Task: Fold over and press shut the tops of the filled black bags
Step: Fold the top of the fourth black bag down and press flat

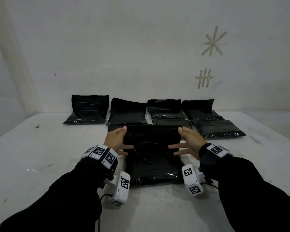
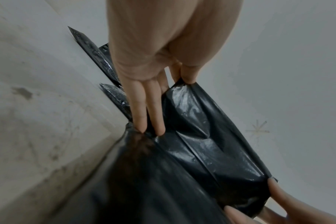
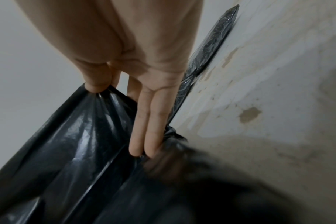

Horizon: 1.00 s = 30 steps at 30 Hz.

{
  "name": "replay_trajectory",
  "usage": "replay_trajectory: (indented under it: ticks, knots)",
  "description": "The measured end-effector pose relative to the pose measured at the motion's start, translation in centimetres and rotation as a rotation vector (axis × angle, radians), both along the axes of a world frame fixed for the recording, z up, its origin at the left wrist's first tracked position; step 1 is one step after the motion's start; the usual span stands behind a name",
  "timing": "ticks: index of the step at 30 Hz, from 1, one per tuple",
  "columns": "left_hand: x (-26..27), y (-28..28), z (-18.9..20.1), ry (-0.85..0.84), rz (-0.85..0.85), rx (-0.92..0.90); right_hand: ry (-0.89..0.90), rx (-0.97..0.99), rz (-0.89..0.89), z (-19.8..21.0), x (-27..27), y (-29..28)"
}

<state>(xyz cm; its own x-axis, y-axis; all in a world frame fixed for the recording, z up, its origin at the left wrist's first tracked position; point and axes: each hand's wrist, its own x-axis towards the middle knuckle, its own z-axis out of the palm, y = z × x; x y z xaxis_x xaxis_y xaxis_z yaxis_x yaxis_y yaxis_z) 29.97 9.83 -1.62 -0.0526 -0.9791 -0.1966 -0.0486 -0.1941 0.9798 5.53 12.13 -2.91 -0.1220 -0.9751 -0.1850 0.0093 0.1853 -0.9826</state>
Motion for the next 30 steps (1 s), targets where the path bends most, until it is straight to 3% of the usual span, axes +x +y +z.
replay_trajectory:
  ticks: [30]
  knots:
    - [-0.1,0.3,-0.4,-0.012,-0.068,0.035,0.009,-0.048,-0.053,0.2,0.7,1.2]
